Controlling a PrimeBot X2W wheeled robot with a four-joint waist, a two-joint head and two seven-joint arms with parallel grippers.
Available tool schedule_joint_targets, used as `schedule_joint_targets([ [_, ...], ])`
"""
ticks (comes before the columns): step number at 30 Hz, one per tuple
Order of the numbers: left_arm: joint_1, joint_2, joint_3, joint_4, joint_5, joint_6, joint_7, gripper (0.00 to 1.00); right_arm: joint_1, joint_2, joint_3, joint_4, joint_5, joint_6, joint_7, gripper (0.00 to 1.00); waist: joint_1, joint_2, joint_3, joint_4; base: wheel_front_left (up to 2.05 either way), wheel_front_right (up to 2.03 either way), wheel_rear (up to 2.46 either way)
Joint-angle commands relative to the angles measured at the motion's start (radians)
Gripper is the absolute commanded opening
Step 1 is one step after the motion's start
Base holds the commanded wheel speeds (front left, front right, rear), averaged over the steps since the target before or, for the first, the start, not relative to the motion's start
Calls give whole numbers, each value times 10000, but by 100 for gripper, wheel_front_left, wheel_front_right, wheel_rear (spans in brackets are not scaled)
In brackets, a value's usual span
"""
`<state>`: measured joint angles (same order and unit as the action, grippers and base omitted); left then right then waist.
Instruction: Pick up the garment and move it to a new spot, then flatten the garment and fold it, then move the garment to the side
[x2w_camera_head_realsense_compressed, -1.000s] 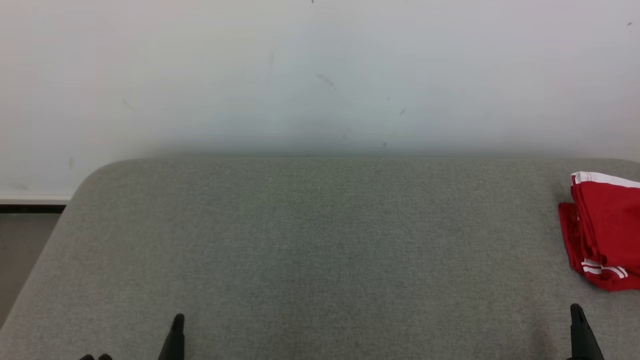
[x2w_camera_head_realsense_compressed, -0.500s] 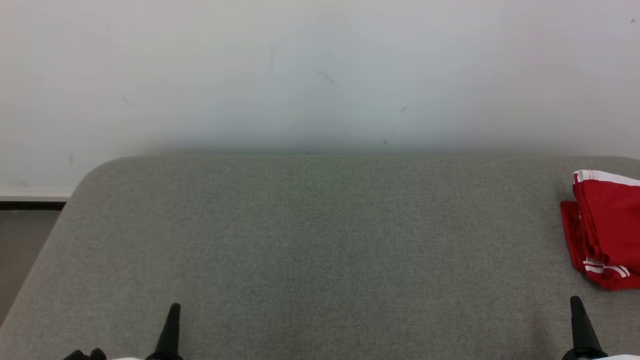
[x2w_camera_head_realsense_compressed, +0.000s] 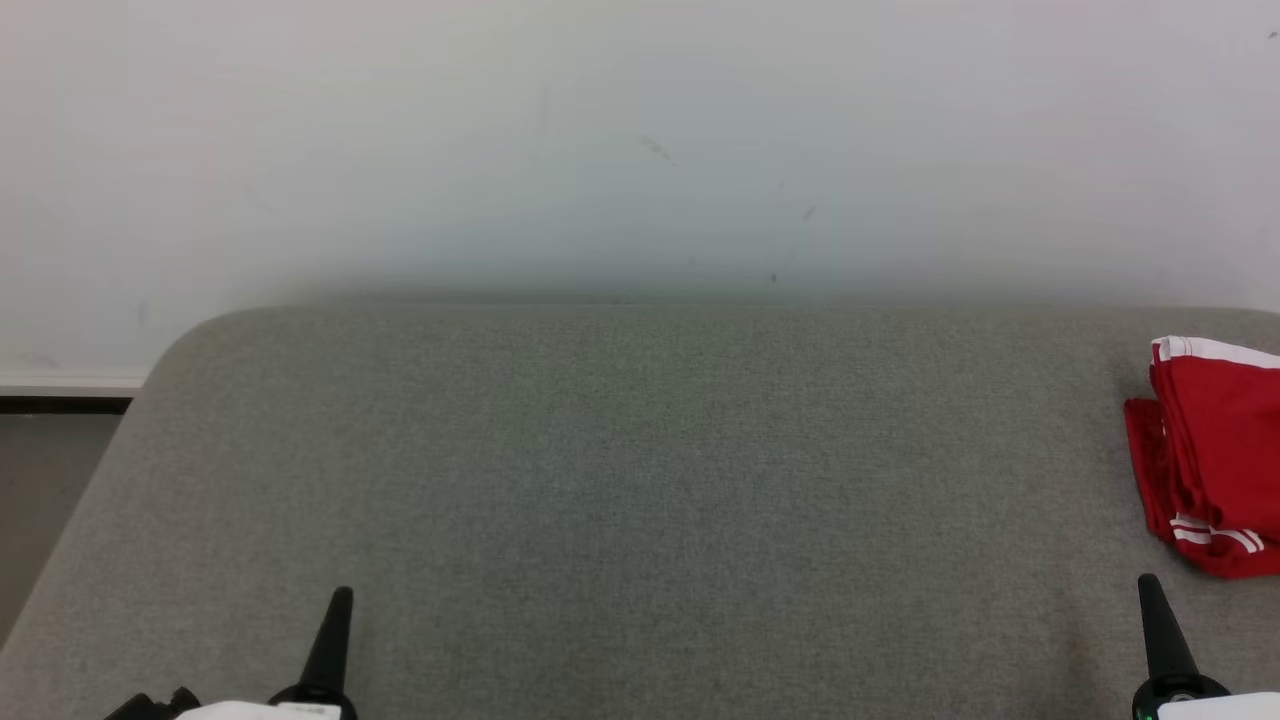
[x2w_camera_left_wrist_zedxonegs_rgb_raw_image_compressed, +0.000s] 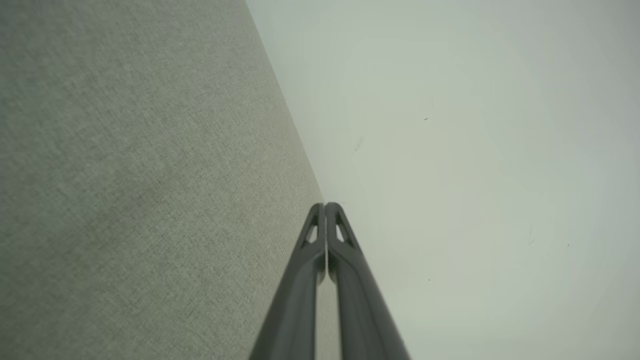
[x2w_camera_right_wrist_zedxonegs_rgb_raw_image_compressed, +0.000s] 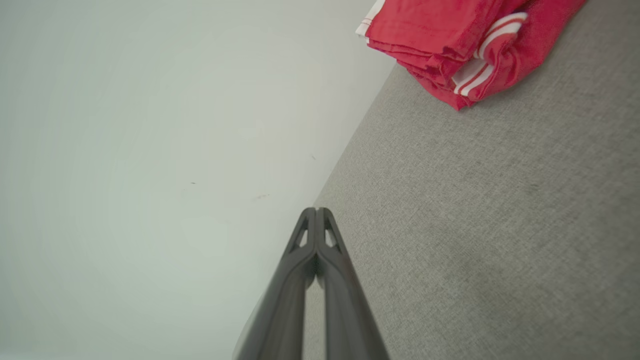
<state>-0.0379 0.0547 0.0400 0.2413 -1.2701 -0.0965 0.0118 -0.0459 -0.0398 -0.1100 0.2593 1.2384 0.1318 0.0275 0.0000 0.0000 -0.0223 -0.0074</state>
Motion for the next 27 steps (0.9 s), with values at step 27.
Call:
schedule_joint_targets([
  [27, -564, 88, 442, 9, -2413, -275, 650, 0, -536, -137, -54, -154, 2528, -18, 608, 0, 0, 0, 155, 46, 0, 0, 0],
])
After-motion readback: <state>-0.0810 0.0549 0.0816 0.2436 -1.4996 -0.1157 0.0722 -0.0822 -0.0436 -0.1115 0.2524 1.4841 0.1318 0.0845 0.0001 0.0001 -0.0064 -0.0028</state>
